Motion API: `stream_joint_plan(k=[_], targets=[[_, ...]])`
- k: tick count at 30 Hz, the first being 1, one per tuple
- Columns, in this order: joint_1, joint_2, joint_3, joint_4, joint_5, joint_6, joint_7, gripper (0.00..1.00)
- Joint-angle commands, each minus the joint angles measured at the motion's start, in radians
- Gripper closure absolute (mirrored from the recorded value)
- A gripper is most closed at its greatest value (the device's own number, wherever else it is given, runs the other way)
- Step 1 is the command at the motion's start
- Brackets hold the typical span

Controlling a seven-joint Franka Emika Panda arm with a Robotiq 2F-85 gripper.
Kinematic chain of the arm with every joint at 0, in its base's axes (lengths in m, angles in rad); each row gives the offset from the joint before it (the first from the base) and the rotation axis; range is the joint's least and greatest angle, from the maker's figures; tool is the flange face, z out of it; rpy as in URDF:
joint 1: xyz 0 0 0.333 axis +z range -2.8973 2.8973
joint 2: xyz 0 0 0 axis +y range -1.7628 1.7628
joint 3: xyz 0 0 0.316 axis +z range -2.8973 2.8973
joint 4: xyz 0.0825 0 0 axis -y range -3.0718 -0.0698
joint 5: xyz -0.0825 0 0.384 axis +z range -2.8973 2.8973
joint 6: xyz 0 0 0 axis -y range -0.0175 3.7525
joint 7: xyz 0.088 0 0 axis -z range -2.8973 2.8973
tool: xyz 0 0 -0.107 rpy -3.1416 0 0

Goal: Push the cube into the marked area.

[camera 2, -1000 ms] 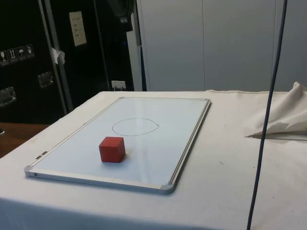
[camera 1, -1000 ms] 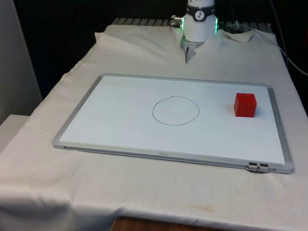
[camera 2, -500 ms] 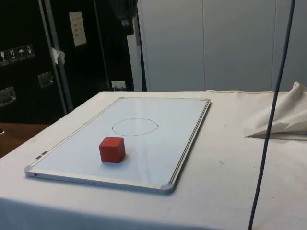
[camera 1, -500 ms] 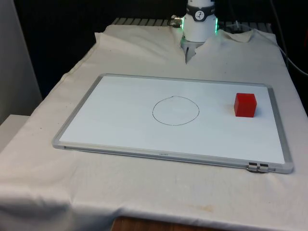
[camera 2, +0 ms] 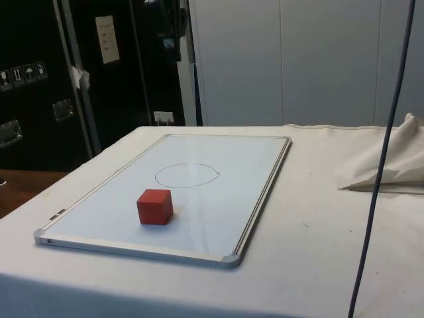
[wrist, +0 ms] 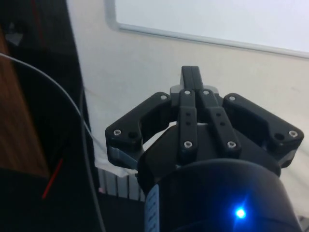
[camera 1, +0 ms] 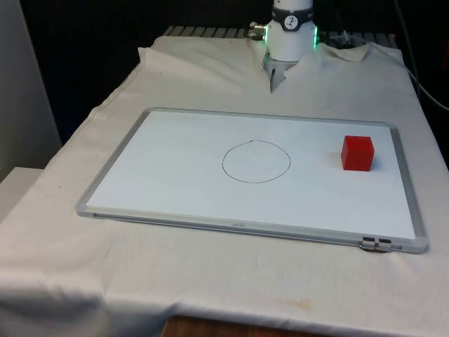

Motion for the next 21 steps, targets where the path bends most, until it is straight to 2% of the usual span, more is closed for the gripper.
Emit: stream_joint_plan(k=[1,2,7,9,10,16,18,21], targets=[[0.001,0.002,0.006,-0.004,0.006,0.008,0.000,1.00],[0.006,0.009,0.018,-0.013,0.017,0.038,0.010,1.00],[0.009,0.021,0.053,-0.019,0.026,0.077,0.030,1.00],[0.004,0.023,0.055,-0.015,0.021,0.066,0.026,1.00],[0.009,0.023,0.059,-0.019,0.028,0.084,0.033,1.00],[0.008,0.037,0.100,-0.022,0.042,0.135,0.049,1.00],[0.005,0.039,0.101,-0.017,0.036,0.122,0.046,1.00],[0.009,0.043,0.115,-0.025,0.055,0.160,0.052,1.00]])
